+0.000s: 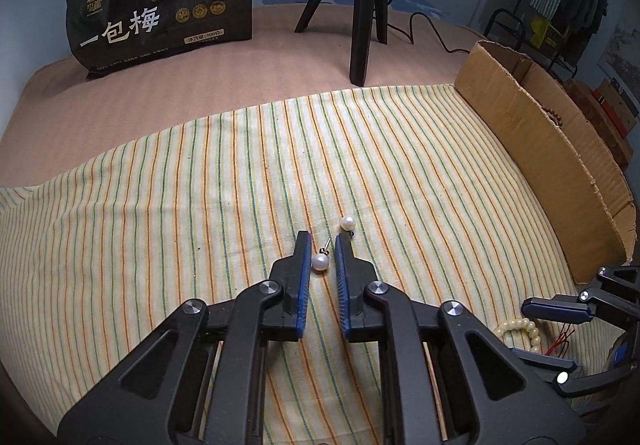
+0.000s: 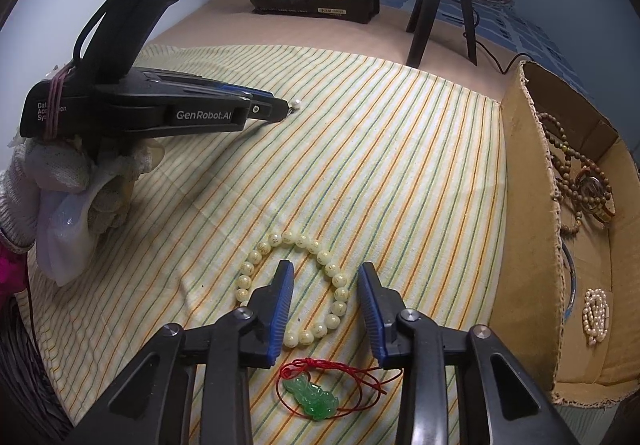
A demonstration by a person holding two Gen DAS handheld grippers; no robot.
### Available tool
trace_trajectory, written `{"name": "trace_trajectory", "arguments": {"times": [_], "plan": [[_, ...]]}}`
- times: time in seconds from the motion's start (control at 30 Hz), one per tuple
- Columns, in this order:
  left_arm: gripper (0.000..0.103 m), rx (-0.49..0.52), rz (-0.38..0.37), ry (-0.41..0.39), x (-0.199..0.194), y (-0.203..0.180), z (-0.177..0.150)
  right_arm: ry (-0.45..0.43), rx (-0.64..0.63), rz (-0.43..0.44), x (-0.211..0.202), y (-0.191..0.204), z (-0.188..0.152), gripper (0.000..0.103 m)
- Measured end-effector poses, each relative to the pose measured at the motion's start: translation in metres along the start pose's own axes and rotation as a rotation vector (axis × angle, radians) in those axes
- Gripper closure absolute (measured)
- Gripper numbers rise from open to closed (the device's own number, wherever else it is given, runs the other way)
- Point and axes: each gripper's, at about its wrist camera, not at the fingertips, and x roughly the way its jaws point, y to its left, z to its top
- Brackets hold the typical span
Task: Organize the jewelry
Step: 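Close the right tool on the cream bead bracelet while the left tool grasps a pearl earring, then lift and carry the bracelet over the box with the right tool while the left tool carries the earring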
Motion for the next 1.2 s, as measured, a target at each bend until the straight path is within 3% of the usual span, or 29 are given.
{"name": "trace_trajectory", "arguments": {"times": [0.2, 0.4, 1.2], "plan": [[0.096, 0.001, 0.001, -0.001, -0.001, 0.000, 0.000, 0.006, 0.001, 0.018, 0.002, 0.000, 0.001, 0.077], [0.096, -0.003, 0.002, -0.005, -0.002, 0.000, -0.003, 0.004, 0.020, 0.042, 0.002, -0.002, 0.000, 0.095], [0.096, -0.001, 0.018, -0.088, -0.058, 0.000, -0.015, -0.112, 0.028, 0.041, -0.047, 0.009, 0.003, 0.098]]}}
